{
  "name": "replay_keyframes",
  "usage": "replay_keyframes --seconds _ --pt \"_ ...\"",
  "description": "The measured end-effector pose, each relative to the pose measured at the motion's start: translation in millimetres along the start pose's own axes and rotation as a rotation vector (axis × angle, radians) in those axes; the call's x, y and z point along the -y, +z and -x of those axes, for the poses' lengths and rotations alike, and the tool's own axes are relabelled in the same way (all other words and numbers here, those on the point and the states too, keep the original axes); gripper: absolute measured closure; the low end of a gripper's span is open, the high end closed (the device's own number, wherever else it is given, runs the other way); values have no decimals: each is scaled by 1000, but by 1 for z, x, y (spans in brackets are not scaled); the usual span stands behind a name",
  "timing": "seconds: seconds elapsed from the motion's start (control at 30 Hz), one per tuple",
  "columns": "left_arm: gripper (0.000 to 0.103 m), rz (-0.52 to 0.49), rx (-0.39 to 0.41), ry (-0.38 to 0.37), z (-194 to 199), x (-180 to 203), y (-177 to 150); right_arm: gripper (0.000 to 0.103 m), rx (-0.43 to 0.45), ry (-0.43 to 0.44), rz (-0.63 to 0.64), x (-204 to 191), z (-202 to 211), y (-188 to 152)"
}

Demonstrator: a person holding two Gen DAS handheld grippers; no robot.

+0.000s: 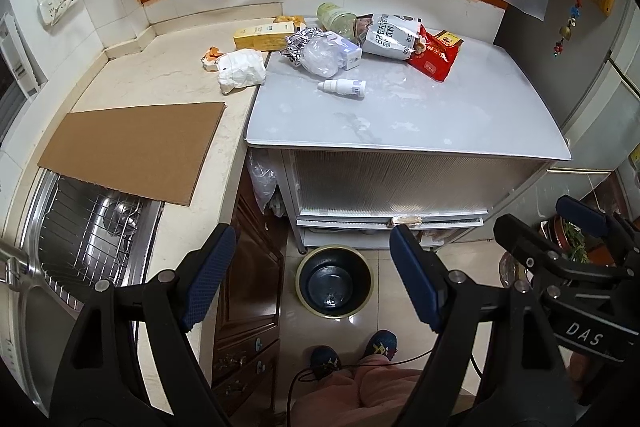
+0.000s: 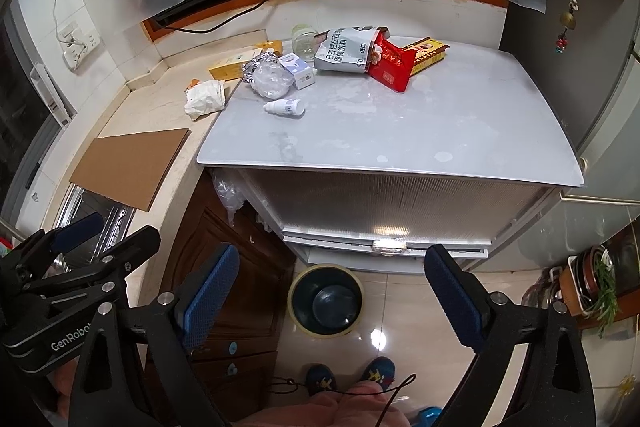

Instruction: Collect trash

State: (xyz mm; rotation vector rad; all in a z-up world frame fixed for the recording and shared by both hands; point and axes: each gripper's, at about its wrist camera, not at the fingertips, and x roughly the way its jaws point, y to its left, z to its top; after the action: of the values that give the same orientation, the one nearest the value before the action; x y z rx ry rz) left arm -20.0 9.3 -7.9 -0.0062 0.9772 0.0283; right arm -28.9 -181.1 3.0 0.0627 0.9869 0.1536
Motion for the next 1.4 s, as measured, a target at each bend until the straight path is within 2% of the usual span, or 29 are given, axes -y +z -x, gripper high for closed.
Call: replay_keyframes --seconds 0.7,0.87,0.97,1.17,1.4 --pt "26 -28 38 -32 11 -20 3 14 32 -18 -41 -21 13 -6" --pt "26 -2 55 -39 12 -35 14 15 50 -30 -42 -28 19 -2" --pt "26 39 34 -44 4 -49 22 17 49 -33 -40 -30 19 1" --pt "26 123 15 -22 -14 -83 42 19 39 -3 -42 -30 2 28" --pt "26 201 7 40 -46 -111 79 24 38 69 16 -31 -39 88"
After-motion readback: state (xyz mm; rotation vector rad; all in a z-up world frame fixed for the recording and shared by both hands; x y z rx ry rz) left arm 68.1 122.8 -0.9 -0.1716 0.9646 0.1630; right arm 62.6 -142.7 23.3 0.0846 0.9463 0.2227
